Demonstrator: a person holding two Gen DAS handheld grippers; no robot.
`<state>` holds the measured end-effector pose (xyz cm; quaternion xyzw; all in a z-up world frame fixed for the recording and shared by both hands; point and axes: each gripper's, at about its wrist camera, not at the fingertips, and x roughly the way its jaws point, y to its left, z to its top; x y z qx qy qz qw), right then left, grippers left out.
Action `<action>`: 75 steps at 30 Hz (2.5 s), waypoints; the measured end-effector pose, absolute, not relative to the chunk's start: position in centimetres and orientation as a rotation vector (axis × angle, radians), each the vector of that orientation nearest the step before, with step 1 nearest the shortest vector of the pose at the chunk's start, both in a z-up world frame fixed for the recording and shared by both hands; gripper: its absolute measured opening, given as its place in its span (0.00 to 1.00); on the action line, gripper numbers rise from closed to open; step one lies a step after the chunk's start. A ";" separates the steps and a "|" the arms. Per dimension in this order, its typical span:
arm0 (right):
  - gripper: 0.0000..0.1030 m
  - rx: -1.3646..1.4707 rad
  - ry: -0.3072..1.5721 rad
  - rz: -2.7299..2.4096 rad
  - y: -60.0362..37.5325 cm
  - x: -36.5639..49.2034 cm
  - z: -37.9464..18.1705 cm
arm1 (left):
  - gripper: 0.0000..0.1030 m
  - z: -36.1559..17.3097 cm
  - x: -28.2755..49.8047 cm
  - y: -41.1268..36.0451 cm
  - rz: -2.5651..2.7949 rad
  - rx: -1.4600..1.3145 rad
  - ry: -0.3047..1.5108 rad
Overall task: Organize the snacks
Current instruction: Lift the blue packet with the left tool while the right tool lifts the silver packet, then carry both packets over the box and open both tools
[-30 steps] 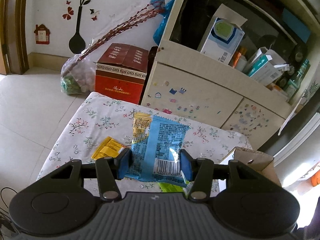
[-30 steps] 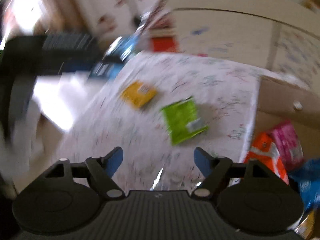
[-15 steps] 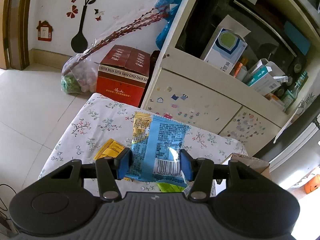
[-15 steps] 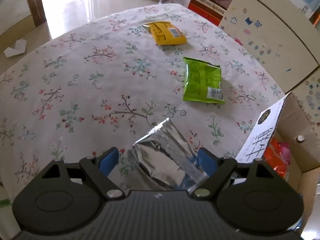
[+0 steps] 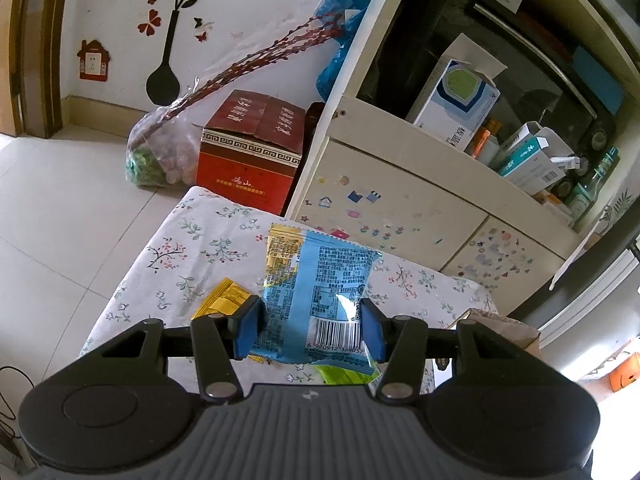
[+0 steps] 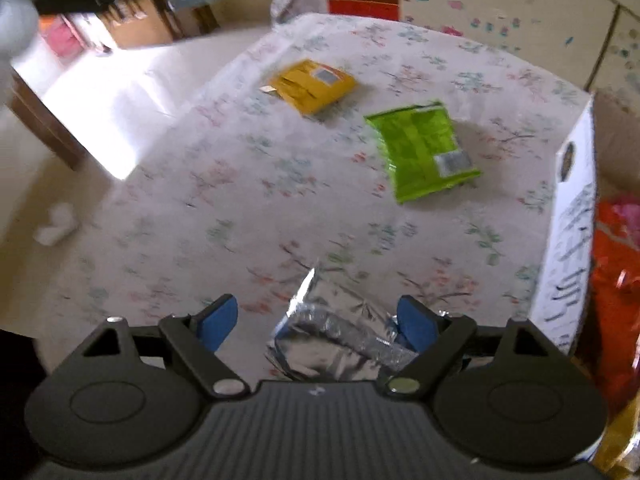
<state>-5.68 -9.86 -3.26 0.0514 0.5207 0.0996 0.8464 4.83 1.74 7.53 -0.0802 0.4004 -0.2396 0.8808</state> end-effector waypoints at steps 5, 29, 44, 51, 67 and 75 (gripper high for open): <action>0.89 -0.133 1.100 0.312 -7.6 -6.7 -3.9 | 0.56 7.6 4.8 1.8 -0.503 -0.168 0.837; 0.66 0.070 0.863 0.150 -10.4 -6.9 1.0 | 0.56 8.3 4.6 1.4 -0.490 -0.169 0.821; 0.66 0.314 0.500 -0.120 -19.4 -13.4 10.8 | 0.56 8.8 2.4 -3.5 -0.551 -0.076 0.791; 0.66 0.432 0.436 -0.262 -23.9 -16.6 11.4 | 0.56 8.6 0.9 -6.5 -0.592 -0.034 0.784; 0.66 0.527 0.417 -0.354 -27.8 -19.0 10.9 | 0.56 7.6 -2.6 -12.4 -0.703 0.049 0.776; 0.66 0.592 0.417 -0.416 -30.0 -19.9 9.9 | 0.56 6.8 -4.6 -15.2 -0.789 0.101 0.771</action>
